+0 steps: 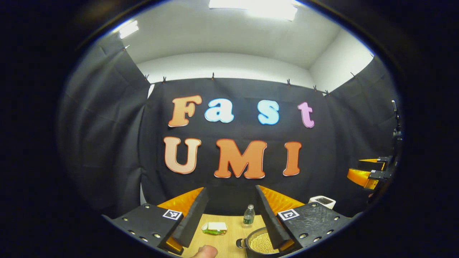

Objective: First push the handle of the pot to place it horizontally, then grasp the pot with both hands and set it on the induction cooktop.

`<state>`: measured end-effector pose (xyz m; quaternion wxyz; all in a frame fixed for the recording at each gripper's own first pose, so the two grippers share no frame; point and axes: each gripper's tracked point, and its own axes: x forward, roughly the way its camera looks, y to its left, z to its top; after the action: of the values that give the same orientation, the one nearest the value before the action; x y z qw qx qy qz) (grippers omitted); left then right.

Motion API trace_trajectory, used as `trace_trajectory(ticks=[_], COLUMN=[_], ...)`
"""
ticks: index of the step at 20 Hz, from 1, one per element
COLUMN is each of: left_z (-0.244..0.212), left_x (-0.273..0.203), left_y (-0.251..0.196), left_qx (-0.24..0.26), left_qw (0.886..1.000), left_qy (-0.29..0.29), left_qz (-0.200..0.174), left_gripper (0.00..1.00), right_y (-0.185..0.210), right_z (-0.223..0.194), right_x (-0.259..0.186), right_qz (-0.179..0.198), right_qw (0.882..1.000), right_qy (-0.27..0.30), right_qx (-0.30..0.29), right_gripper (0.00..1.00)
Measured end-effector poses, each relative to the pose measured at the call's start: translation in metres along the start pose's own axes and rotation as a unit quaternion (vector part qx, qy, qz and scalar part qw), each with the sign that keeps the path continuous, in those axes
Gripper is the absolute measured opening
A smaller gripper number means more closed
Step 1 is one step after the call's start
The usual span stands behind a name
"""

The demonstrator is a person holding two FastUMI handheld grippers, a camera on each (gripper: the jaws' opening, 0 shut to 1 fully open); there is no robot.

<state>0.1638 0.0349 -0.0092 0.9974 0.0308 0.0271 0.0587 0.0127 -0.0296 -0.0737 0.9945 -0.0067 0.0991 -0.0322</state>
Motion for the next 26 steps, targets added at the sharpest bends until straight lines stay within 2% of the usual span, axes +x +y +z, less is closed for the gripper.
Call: trace_trajectory(ticks=[4,5,6,9,11,19,21,23,26], left_z=[0.029,0.038,0.047,0.067,0.073,0.097,0.101,0.105,0.105], left_x=[-0.029,-0.034,-0.038,-0.05,-0.059,-0.08,-0.082,-0.075,-0.068], left_y=[0.034,0.039,0.047,0.059,0.066,0.07,0.076,0.079,0.09], left_qx=[0.0,-0.001,-0.004,-0.014,-0.011,0.006,0.001,-0.001,0.01], left_qw=[0.999,0.999,0.998,0.997,0.997,0.996,0.995,0.994,0.992], left_qy=[-0.001,-0.005,-0.011,-0.022,-0.021,-0.032,-0.034,-0.036,-0.04], left_qz=[0.046,0.052,0.061,0.072,0.08,0.083,0.095,0.099,0.119], left_gripper=[0.82,0.82,0.82,0.82,0.8,0.8,0.8,0.8,0.8], right_y=[0.011,0.014,0.016,0.026,0.028,0.038,0.038,0.036,0.036], right_z=[0.047,0.055,0.064,0.085,0.098,0.117,0.121,0.124,0.125], right_x=[-0.018,-0.021,-0.025,-0.04,-0.047,-0.073,-0.066,-0.062,-0.052], right_qz=[0.014,0.015,0.017,0.031,0.036,0.036,0.031,0.033,0.04], right_qw=[0.999,0.999,0.998,0.998,0.997,0.995,0.995,0.995,0.994], right_qy=[-0.042,-0.046,-0.052,-0.063,-0.072,-0.094,-0.096,-0.097,-0.105], right_qx=[-0.005,-0.007,-0.007,0.002,0.004,-0.003,-0.013,-0.019,-0.01], right_gripper=[0.97,0.93,0.95,0.93,0.96,0.96,0.95,0.97,0.95])
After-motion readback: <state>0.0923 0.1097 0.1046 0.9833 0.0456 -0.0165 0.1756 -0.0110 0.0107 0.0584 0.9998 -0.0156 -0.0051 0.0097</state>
